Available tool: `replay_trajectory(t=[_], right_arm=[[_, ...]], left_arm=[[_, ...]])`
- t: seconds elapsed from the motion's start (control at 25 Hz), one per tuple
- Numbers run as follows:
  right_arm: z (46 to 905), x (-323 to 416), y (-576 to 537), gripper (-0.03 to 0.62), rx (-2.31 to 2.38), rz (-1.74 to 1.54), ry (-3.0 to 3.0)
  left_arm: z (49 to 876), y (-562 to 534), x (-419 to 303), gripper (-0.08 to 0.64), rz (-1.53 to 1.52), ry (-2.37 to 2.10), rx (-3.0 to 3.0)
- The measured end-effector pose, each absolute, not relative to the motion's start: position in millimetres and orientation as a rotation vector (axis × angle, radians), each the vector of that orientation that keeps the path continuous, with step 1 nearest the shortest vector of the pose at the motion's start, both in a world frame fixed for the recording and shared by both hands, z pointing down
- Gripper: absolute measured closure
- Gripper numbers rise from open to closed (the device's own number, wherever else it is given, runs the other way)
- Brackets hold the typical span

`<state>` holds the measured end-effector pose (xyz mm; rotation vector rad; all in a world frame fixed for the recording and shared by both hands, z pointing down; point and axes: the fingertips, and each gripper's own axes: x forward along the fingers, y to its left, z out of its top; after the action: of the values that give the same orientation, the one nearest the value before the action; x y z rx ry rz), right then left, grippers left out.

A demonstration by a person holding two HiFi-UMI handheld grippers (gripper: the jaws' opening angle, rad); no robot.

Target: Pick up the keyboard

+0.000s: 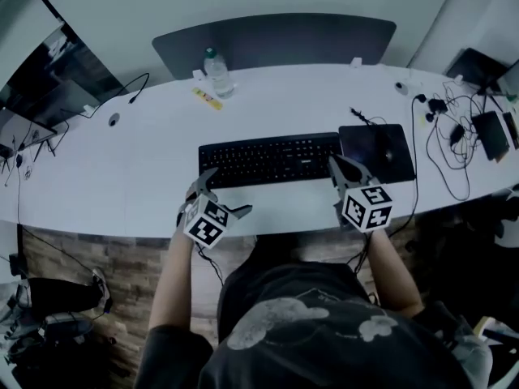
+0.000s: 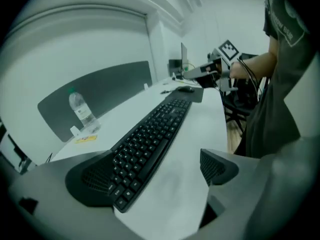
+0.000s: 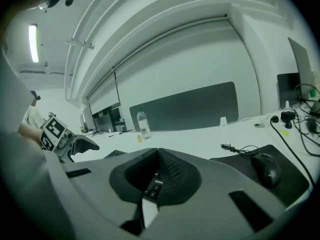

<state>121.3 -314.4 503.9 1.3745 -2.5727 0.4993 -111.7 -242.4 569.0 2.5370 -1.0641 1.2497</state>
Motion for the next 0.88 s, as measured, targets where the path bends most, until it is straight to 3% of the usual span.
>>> replay_trajectory(t=[0.16, 0.88], right_arm=[[501, 111, -346, 0.591, 1.396, 0.521, -2.542], [523, 79, -402, 0.591, 1.362, 0.607, -2.448]], left_arm=[[588, -270, -128, 0.017, 1.468, -0.913, 2.523], [635, -322, -141, -0.011, 1.732, -0.372, 2.373]])
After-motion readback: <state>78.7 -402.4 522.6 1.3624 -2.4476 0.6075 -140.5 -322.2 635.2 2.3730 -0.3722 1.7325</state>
